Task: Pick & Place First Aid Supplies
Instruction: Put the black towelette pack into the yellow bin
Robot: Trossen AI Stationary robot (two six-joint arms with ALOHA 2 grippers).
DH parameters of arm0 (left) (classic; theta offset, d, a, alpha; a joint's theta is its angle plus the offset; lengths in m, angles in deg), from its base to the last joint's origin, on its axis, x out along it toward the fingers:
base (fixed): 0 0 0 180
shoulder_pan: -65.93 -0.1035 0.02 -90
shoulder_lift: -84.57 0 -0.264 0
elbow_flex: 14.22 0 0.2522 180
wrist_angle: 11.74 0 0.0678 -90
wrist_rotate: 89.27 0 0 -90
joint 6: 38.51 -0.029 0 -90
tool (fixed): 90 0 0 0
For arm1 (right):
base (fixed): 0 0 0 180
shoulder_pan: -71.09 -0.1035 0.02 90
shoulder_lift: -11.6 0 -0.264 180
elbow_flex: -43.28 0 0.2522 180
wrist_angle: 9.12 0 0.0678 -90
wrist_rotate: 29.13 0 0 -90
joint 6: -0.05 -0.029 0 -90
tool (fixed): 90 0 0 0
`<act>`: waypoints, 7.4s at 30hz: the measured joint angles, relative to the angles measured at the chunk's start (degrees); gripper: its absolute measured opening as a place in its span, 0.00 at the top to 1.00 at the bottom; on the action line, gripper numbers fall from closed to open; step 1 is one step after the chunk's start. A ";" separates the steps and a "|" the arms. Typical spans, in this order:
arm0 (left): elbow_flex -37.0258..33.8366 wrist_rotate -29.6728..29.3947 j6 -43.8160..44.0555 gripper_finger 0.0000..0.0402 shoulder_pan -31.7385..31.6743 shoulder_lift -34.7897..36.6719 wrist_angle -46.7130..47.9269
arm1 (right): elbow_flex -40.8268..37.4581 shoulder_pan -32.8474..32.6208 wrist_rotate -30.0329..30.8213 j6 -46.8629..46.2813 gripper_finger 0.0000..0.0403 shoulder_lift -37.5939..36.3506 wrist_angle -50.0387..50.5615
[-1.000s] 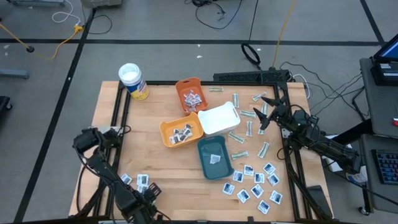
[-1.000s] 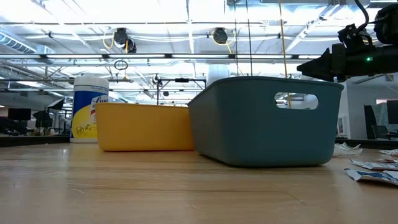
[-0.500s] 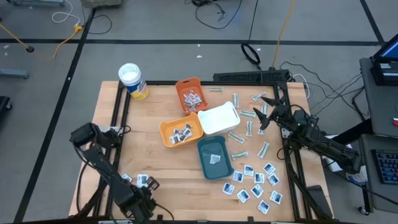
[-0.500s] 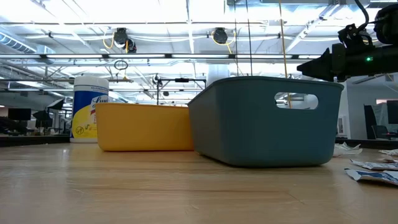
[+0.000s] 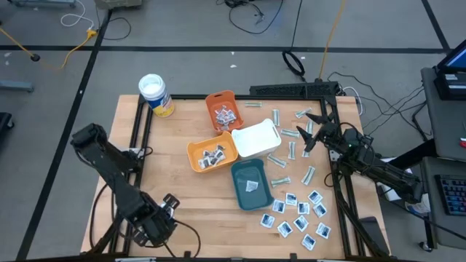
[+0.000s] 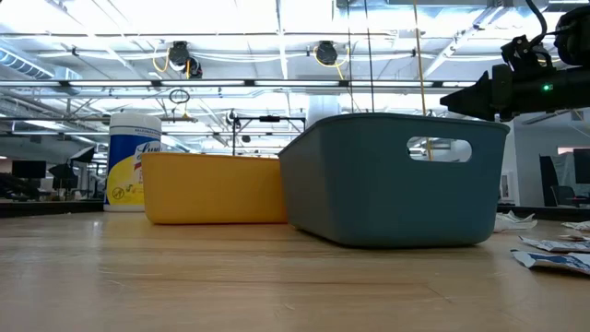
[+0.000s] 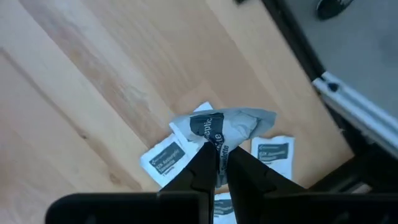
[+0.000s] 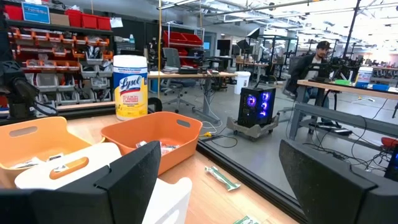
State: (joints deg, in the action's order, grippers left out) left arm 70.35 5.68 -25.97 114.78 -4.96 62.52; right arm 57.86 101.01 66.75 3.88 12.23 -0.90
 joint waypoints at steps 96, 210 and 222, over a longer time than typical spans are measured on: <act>1.04 2.34 -4.46 0.31 -52.11 2.14 11.35 | 0.00 -0.01 0.01 0.01 0.20 -0.01 0.01; 1.81 -1.56 13.56 0.99 -21.22 9.72 14.81 | 0.00 0.01 0.01 0.00 0.20 -0.02 0.00; 1.81 -1.55 4.33 1.00 -49.95 9.71 16.37 | 0.00 0.01 0.01 0.00 0.20 -0.02 0.00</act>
State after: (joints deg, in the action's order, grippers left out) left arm 72.16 4.13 -21.64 64.83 4.75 78.89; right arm 57.86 101.02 66.76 3.88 12.20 -0.90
